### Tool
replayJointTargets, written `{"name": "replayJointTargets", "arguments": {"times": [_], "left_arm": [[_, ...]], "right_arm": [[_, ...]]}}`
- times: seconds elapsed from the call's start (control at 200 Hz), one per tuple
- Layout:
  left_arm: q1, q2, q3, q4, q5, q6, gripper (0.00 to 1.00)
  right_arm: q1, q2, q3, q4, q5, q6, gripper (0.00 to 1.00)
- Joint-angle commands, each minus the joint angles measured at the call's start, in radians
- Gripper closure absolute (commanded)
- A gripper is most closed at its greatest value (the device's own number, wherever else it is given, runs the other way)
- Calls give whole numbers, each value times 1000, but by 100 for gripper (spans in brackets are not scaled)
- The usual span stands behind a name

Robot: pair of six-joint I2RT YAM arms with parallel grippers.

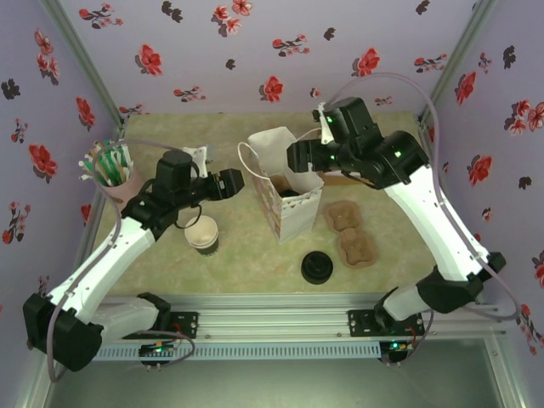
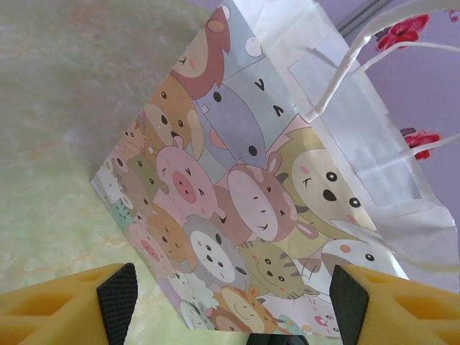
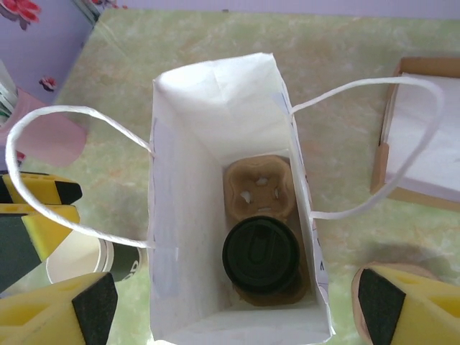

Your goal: Pack the takeout coffee

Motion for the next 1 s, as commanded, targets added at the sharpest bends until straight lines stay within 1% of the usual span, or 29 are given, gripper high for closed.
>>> {"name": "replayJointTargets", "arguments": {"times": [0.0, 0.31, 0.46, 0.56, 0.635, 0.775, 0.905, 0.995], "left_arm": [[-8, -44, -20, 13, -34, 8, 24], [-7, -138, -43, 19, -65, 5, 18], [-7, -198, -66, 18, -79, -9, 15], [-7, -236, -92, 22, -78, -23, 6], [-7, -256, -100, -2, -79, -20, 1], [-7, -273, -106, -61, -91, 3, 1], [-8, -263, -115, -87, -93, 3, 1], [-8, -239, -125, -90, -74, 1, 1]], "right_arm": [[5, -83, -75, 83, 47, 17, 9], [2, -284, -275, 151, 133, 18, 7], [-1, -407, -372, 161, 216, 29, 7], [-11, -493, -441, 165, 264, 32, 8], [-22, -539, -488, 170, 265, 37, 11], [-46, -573, -558, 171, 245, 58, 15], [-83, -567, -624, 204, 176, 86, 18], [-124, -563, -663, 223, 132, 105, 19]]}}
